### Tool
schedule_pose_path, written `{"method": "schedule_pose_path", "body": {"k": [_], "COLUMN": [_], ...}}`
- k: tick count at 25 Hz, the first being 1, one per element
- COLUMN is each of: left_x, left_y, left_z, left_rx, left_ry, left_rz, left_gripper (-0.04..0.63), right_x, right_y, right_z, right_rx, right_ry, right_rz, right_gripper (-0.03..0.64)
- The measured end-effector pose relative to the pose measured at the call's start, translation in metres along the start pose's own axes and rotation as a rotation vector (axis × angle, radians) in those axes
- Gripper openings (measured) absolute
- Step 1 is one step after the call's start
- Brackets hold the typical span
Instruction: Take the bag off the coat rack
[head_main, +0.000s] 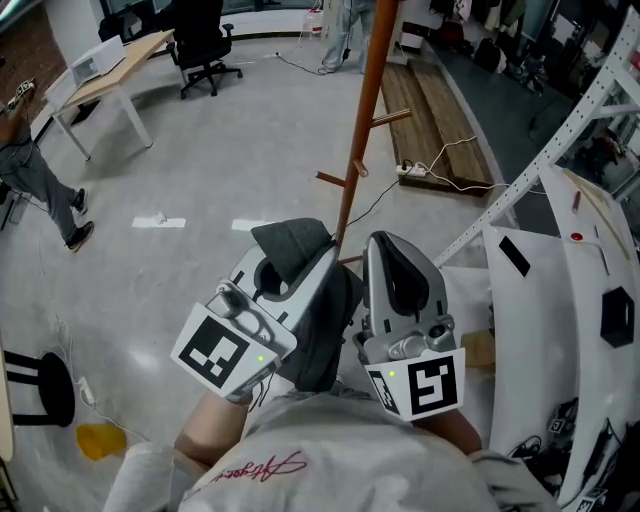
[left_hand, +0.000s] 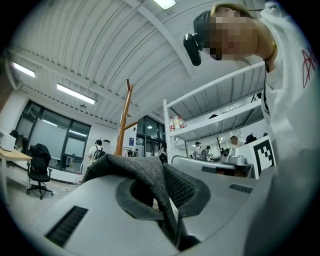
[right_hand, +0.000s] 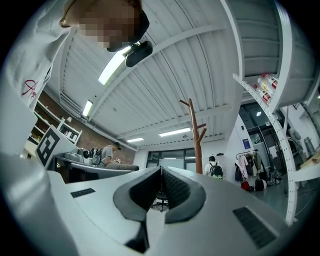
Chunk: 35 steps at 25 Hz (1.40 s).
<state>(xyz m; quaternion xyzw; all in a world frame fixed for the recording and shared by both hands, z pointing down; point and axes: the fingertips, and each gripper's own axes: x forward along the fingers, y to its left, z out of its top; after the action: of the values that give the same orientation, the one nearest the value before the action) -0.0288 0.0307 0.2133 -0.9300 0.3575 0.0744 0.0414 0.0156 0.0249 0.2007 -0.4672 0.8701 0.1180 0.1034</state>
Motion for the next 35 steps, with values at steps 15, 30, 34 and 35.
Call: {"method": "schedule_pose_path", "body": {"k": [15,30,34,35], "left_x": [0.012,0.017,0.017,0.017], "left_y": [-0.012,-0.011,-0.009,-0.008], "left_z": [0.003,-0.001,-0.001,0.0], "left_rx": [0.014,0.004,-0.016,-0.025], "left_ry": [0.0,0.009,0.003,-0.003], "left_rz": [-0.018,-0.007,-0.003,0.001], "left_gripper": [0.037,0.037,0.037,0.037], "right_x": [-0.006,-0.005,-0.005,-0.005], "right_y": [-0.003,-0.009,-0.008,-0.008], "right_z": [0.001,-0.003,-0.002,-0.001], "right_rx": [-0.02,-0.016,-0.014,-0.014], "right_ry": [-0.002,0.005,-0.001,-0.004], "right_rz": [0.017,0.006,0.01,0.01], "right_gripper": [0.018,0.018,0.018,0.018]}}
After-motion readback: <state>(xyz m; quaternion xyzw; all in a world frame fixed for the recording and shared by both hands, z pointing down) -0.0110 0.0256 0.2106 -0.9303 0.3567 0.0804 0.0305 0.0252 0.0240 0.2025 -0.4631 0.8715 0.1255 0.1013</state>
